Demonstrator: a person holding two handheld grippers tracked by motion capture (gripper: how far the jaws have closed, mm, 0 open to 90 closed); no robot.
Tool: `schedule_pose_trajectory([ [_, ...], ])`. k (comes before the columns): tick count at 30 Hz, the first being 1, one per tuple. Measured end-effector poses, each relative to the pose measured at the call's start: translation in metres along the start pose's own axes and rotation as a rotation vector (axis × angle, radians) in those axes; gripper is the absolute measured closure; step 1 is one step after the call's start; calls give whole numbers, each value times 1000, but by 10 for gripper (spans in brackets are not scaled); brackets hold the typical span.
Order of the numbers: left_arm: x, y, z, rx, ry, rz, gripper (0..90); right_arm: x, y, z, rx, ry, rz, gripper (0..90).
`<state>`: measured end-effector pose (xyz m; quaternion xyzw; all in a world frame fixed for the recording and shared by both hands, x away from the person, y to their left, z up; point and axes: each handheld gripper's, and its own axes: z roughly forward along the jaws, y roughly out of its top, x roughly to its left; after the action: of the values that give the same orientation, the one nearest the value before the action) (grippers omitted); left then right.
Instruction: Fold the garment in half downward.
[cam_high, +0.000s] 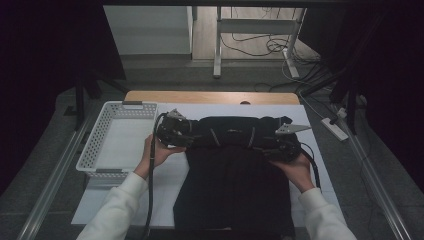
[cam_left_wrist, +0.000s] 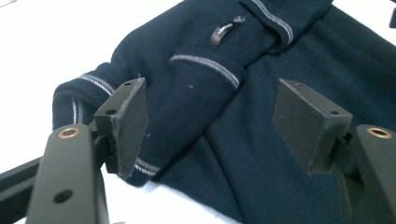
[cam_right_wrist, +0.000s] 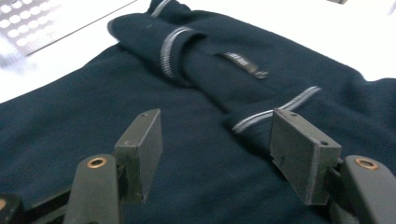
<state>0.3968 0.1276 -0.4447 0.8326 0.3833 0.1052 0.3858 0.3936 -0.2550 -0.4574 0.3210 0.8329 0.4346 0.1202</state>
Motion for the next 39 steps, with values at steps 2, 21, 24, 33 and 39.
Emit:
schedule_pose_trajectory([
  [2, 0, -3, -1, 3, -1, -1, 277, 10, -4, 1, 2, 20, -17, 345],
  [21, -7, -14, -3, -9, -15, -8, 263, 73, -38, 6, 118, 88, -143, 325],
  [24, -8, -15, -1, -2, -18, -4, 261, 68, -50, 1, 134, 63, -125, 325],
  [33, -10, -17, 4, 20, -20, 1, 255, 37, -83, -30, 146, -89, -35, 325],
  [39, -13, -18, 4, 24, -19, 15, 253, 18, -97, -42, 147, -172, 7, 330],
])
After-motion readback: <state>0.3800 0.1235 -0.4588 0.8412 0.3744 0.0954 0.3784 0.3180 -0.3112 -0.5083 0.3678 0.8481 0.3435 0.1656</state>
